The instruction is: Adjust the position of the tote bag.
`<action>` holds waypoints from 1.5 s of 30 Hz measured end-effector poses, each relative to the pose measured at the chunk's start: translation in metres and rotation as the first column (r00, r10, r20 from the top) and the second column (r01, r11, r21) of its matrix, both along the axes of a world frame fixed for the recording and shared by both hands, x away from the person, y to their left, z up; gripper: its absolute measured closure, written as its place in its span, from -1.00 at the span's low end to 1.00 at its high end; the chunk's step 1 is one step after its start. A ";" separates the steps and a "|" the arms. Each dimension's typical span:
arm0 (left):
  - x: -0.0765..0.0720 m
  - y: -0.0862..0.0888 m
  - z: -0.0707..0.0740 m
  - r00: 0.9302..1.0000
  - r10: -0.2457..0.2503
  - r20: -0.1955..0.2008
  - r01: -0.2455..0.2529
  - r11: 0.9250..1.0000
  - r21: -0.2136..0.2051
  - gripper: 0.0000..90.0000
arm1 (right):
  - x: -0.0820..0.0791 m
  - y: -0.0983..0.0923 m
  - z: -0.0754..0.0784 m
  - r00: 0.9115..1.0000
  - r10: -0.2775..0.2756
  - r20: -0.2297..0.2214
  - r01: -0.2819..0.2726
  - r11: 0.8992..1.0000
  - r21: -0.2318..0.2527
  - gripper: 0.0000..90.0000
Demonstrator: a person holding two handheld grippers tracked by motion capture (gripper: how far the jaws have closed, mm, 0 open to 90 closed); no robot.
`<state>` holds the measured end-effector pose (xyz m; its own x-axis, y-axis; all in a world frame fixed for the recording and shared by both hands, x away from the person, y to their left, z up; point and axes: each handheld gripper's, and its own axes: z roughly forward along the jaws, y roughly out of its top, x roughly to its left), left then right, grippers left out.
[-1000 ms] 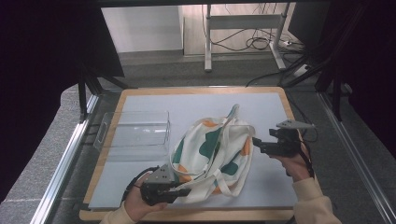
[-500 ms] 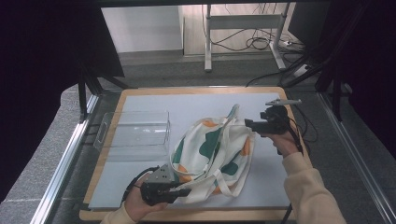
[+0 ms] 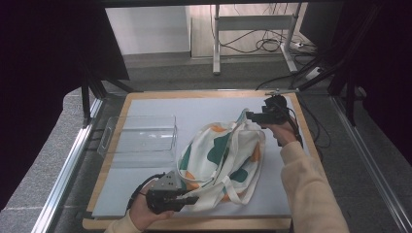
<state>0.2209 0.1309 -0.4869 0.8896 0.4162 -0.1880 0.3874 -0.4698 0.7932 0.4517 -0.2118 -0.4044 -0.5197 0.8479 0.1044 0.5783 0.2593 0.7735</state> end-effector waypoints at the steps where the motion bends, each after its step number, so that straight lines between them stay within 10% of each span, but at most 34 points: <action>1: 0.000 0.000 0.000 1.000 0.000 0.000 0.000 1.000 0.000 0.68 | 0.003 0.001 0.000 1.000 -0.006 -0.005 0.006 1.000 0.006 -0.47; 18: 0.000 0.000 -0.001 1.000 -0.001 0.000 0.001 1.000 0.002 0.68 | 0.020 0.021 -0.002 0.999 0.001 -0.041 -0.002 1.000 -0.029 -0.47; 30: -0.001 0.000 -0.002 1.000 0.003 0.002 -0.003 1.000 0.001 0.68 | 0.037 0.032 -0.020 0.985 -0.029 -0.169 0.024 0.999 -0.030 -0.32; 37: -0.001 0.000 -0.002 1.000 0.004 0.007 -0.004 1.000 0.003 0.68 | 0.040 0.037 -0.028 0.973 -0.048 -0.227 0.034 0.997 -0.065 0.22; 45: -0.002 0.000 -0.001 1.000 0.008 0.012 -0.008 1.000 0.004 0.68 | 0.033 0.036 -0.028 0.980 0.014 -0.197 -0.037 0.993 -0.113 0.75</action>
